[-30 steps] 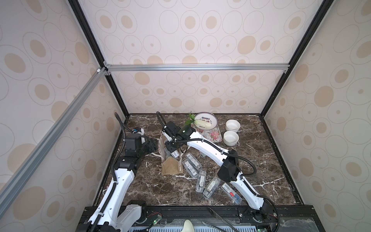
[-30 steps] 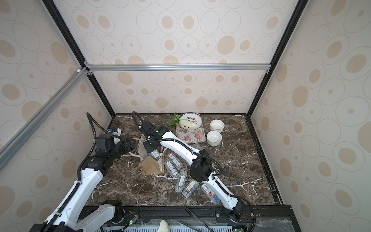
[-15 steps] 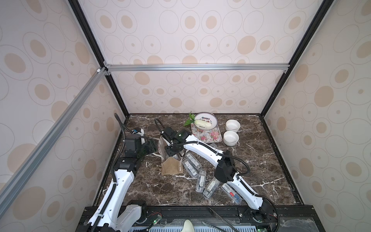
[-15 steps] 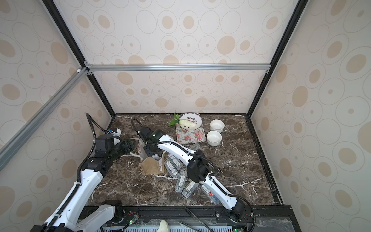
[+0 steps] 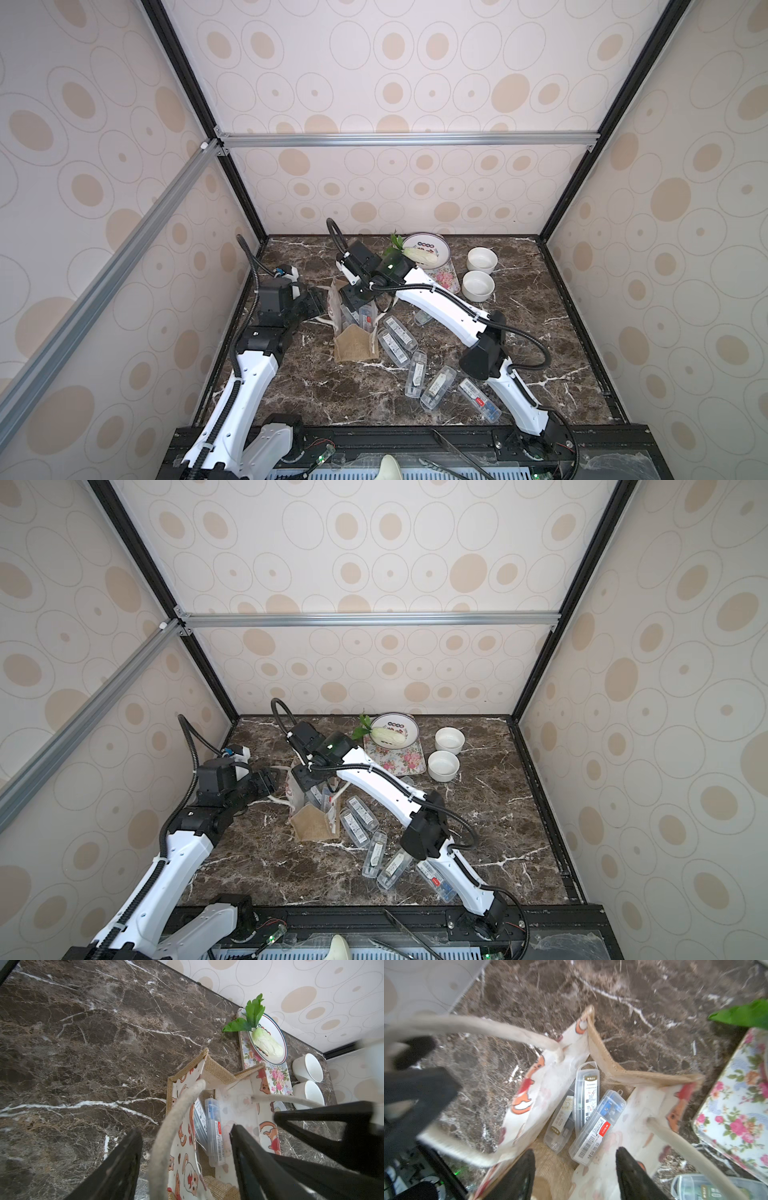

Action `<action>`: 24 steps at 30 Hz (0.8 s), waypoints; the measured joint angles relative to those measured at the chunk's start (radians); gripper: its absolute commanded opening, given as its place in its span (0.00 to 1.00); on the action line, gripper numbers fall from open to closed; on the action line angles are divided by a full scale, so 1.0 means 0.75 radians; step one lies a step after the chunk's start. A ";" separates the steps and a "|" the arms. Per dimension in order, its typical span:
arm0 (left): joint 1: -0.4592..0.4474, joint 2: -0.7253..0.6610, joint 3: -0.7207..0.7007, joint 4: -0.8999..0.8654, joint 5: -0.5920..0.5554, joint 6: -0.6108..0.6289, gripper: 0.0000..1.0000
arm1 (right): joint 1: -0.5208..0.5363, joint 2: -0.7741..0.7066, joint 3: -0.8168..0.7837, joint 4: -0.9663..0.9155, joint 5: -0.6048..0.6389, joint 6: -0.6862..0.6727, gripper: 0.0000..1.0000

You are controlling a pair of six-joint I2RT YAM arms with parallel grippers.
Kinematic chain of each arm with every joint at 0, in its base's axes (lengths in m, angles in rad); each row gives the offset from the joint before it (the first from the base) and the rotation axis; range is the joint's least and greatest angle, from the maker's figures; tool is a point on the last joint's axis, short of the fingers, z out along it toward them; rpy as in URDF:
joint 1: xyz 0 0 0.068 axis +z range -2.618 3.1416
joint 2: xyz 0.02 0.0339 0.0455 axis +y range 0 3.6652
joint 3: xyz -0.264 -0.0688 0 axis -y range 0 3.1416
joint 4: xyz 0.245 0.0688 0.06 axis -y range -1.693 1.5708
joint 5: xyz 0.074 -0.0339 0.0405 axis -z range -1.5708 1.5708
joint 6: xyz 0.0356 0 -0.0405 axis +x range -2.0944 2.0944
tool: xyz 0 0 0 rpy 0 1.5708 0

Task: Put the compass set into the canvas bag
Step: Place the compass set in the canvas bag, then pick up the compass set at the center of the board.

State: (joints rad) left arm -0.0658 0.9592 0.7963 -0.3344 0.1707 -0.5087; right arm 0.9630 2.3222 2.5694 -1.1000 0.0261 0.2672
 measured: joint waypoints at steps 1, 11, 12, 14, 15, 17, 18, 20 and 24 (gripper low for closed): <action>-0.001 0.000 0.000 0.000 0.000 0.000 0.67 | 0.000 -0.040 0.000 -0.002 0.005 -0.009 0.63; -0.003 0.000 0.001 -0.001 -0.001 0.000 0.67 | -0.052 -0.456 -0.301 -0.035 0.115 -0.085 0.62; -0.003 0.000 0.001 -0.001 -0.001 0.000 0.67 | -0.074 -0.507 -0.376 -0.040 0.133 -0.089 0.62; -0.004 0.000 0.001 -0.001 -0.002 0.000 0.67 | -0.120 -0.588 -0.508 -0.042 0.157 -0.090 0.62; -0.004 0.001 0.001 -0.001 -0.002 0.001 0.67 | -0.146 -0.632 -0.583 -0.039 0.171 -0.090 0.62; -0.004 0.001 0.001 -0.001 -0.002 0.001 0.67 | -0.202 -0.716 -0.745 -0.034 0.194 -0.088 0.62; -0.004 0.001 0.001 -0.001 -0.002 0.000 0.67 | -0.230 -0.757 -0.829 -0.028 0.204 -0.085 0.62; -0.004 0.001 0.001 -0.001 -0.002 0.000 0.67 | -0.291 -0.832 -1.005 -0.012 0.211 -0.073 0.62; -0.004 0.001 0.001 -0.002 -0.004 0.001 0.67 | -0.369 -0.885 -1.247 0.006 0.194 -0.050 0.62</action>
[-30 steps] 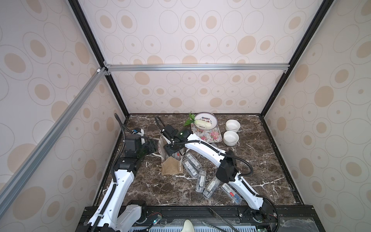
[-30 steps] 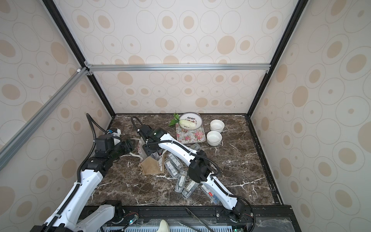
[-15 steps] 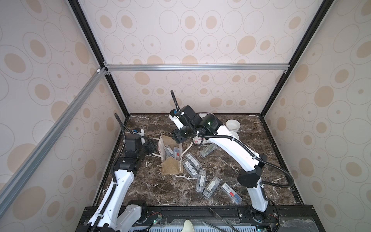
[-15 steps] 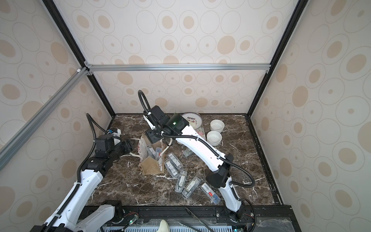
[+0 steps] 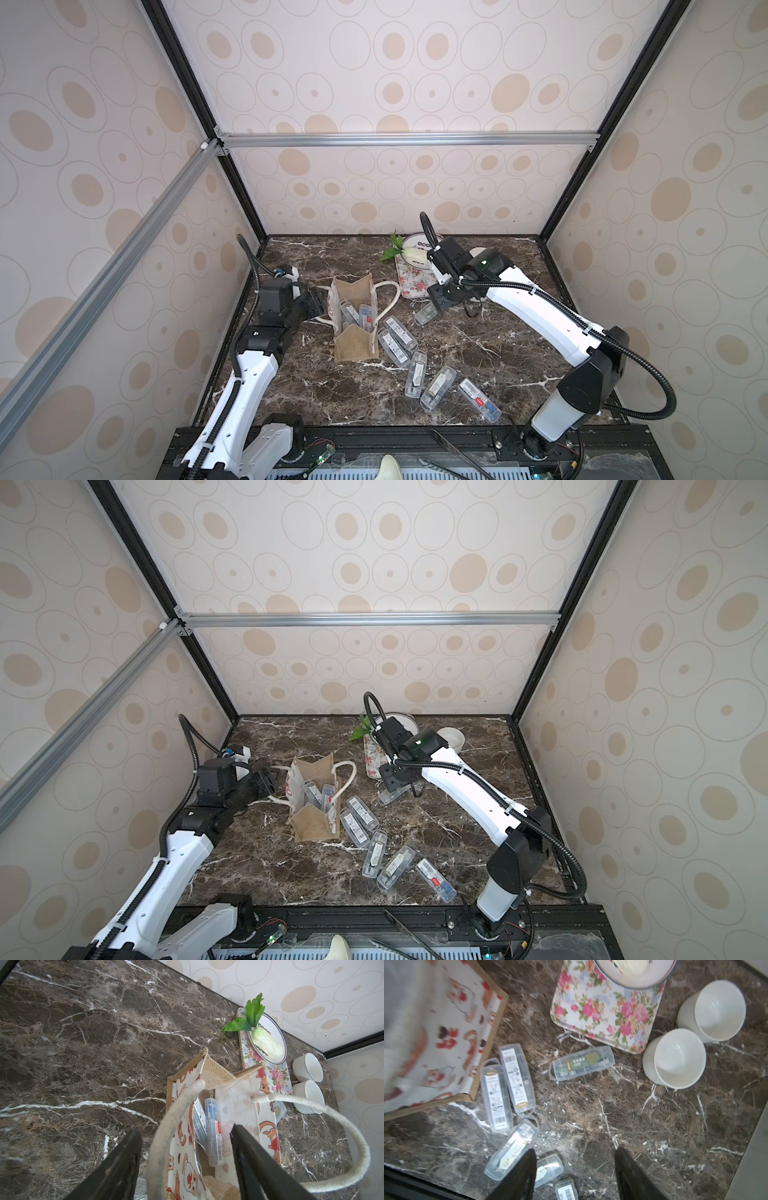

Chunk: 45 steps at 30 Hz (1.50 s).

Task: Put the compass set into the canvas bag
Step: Pick up the compass set at the center of the board.

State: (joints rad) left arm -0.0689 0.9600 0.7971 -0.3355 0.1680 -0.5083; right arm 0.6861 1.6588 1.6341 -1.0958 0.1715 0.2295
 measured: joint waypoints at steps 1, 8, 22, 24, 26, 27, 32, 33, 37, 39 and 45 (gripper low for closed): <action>0.000 0.001 0.000 0.000 -0.002 0.000 0.67 | -0.004 0.007 -0.041 0.008 -0.016 0.008 0.62; -0.001 0.009 0.001 -0.001 -0.004 -0.001 0.68 | 0.003 0.228 -0.070 0.070 -0.120 0.040 0.64; -0.002 0.009 0.001 -0.004 -0.018 0.000 0.69 | -0.140 0.522 0.087 0.162 -0.180 0.544 0.67; -0.002 0.009 0.001 -0.004 -0.018 0.000 0.69 | -0.148 0.555 0.114 0.180 -0.184 0.617 0.68; -0.003 0.009 0.001 -0.004 -0.019 0.000 0.69 | -0.148 0.593 0.146 0.188 -0.185 0.682 0.69; -0.002 0.009 0.001 -0.004 -0.019 0.000 0.69 | -0.150 0.616 0.170 0.185 -0.182 0.717 0.70; -0.003 0.007 0.000 -0.004 -0.021 0.000 0.69 | -0.158 0.702 0.257 0.173 -0.139 0.867 0.73; -0.003 0.007 0.000 -0.004 -0.022 0.000 0.69 | -0.163 0.709 0.261 0.168 -0.130 0.892 0.74; -0.003 0.006 0.000 -0.004 -0.024 0.000 0.70 | -0.187 0.719 0.262 0.146 -0.110 0.966 0.76; -0.003 0.005 0.000 -0.004 -0.024 0.000 0.70 | -0.200 0.727 0.262 0.144 -0.109 0.989 0.77; -0.004 0.004 0.000 -0.004 -0.024 0.000 0.70 | -0.215 0.780 0.262 0.156 -0.109 1.011 0.77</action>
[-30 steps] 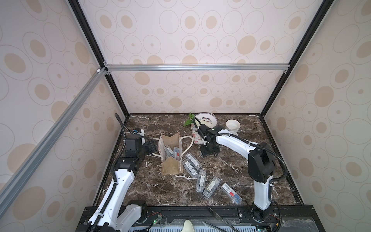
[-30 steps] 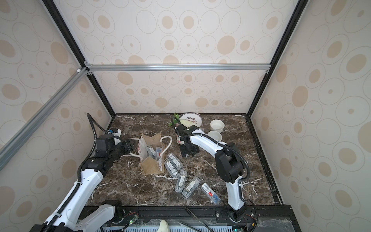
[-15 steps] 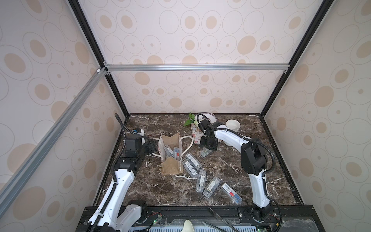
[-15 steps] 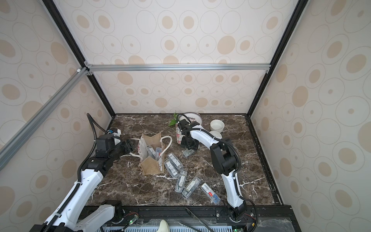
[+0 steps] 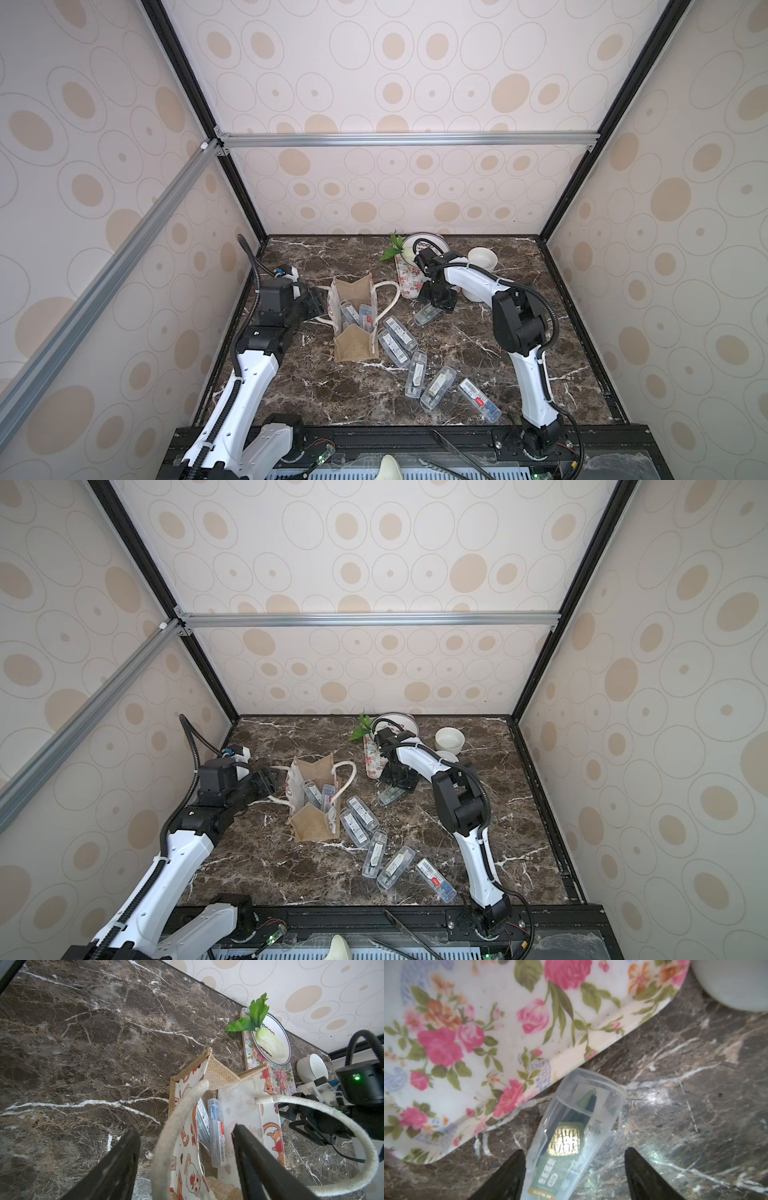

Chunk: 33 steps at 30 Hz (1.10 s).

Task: Put the compass set into the canvas bag
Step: Pick up the compass set at the center of the board.

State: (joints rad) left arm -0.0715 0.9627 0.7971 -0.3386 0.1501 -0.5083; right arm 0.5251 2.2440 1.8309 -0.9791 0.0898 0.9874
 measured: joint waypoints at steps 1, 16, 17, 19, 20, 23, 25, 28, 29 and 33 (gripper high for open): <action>0.000 0.000 0.000 0.000 -0.001 0.000 0.69 | 0.001 0.010 0.000 0.006 -0.001 -0.001 0.77; -0.002 0.000 0.000 0.000 -0.001 0.000 0.70 | 0.001 0.033 -0.013 0.046 -0.009 -0.046 0.65; -0.002 0.000 0.000 0.000 -0.002 0.000 0.70 | 0.001 0.032 -0.016 0.048 -0.009 -0.052 0.64; -0.002 0.000 -0.001 0.000 -0.002 0.000 0.70 | 0.001 0.024 -0.028 0.055 -0.010 -0.069 0.62; -0.002 0.000 -0.001 0.000 -0.002 0.000 0.70 | 0.001 0.019 -0.039 0.060 -0.010 -0.077 0.60; -0.002 0.000 -0.001 0.000 -0.002 0.000 0.70 | 0.001 -0.007 -0.083 0.077 -0.015 -0.095 0.56; -0.002 0.000 -0.001 0.000 -0.002 0.000 0.70 | 0.001 -0.038 -0.134 0.103 -0.027 -0.106 0.53; -0.002 0.000 -0.001 0.000 -0.002 0.000 0.70 | 0.001 -0.087 -0.210 0.131 -0.045 -0.111 0.50; -0.002 0.000 -0.001 0.000 -0.003 0.000 0.70 | 0.001 -0.100 -0.231 0.136 -0.050 -0.113 0.49; -0.002 0.000 -0.001 0.000 -0.003 0.000 0.70 | 0.001 -0.144 -0.297 0.149 -0.060 -0.134 0.48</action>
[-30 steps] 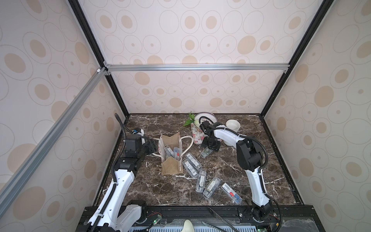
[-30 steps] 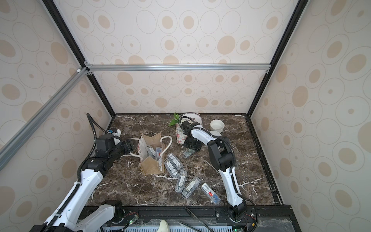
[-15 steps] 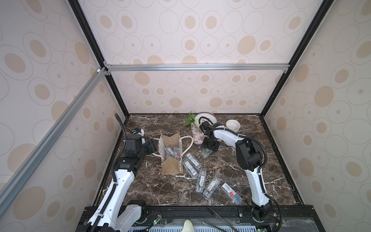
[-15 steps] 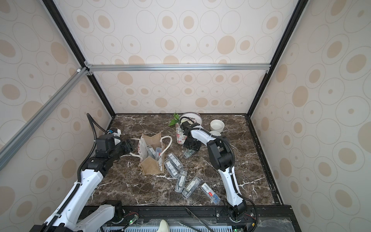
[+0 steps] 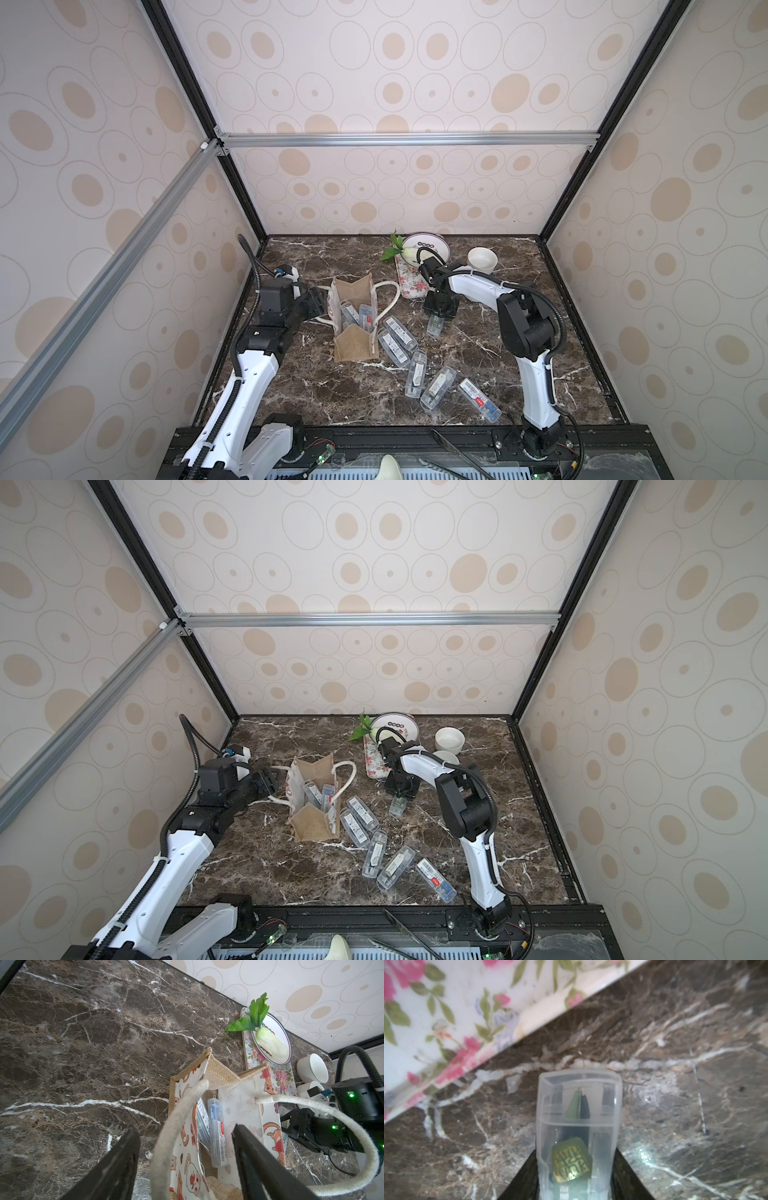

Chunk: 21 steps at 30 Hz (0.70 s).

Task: Put the compass set into the canvas bag
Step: Pick up the compass set at the center of the board, then place the compass set in the canvas bag.

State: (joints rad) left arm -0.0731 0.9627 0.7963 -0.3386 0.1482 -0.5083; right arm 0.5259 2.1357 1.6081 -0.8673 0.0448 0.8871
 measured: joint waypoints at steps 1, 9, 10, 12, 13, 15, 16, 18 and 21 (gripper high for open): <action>0.000 0.000 0.000 0.000 0.000 0.000 0.70 | 0.000 -0.010 -0.014 0.000 -0.002 -0.005 0.47; 0.000 0.000 0.000 0.001 0.002 0.000 0.70 | 0.000 -0.215 -0.080 -0.015 0.061 -0.098 0.45; 0.000 0.000 0.000 0.001 0.002 0.000 0.69 | 0.000 -0.249 -0.080 -0.014 0.074 -0.114 0.44; 0.000 0.000 0.000 0.001 0.002 0.000 0.69 | 0.001 -0.334 -0.063 -0.023 0.110 -0.152 0.44; 0.000 0.000 0.000 0.001 0.003 0.000 0.69 | 0.001 -0.360 -0.042 -0.034 0.125 -0.171 0.45; 0.000 0.001 0.000 0.001 0.005 0.000 0.68 | 0.003 -0.395 0.028 -0.052 0.157 -0.210 0.45; 0.000 0.001 0.000 0.001 0.005 0.000 0.68 | 0.004 -0.405 0.061 -0.055 0.168 -0.230 0.46; 0.000 0.001 0.000 0.001 0.009 -0.001 0.68 | 0.007 -0.425 0.130 -0.053 0.187 -0.273 0.46; 0.000 0.001 0.000 0.001 0.012 -0.001 0.67 | 0.018 -0.439 0.226 -0.049 0.190 -0.343 0.48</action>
State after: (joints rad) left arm -0.0731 0.9630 0.7963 -0.3378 0.1574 -0.5087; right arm 0.5392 1.8061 1.7779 -0.9043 0.1875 0.6300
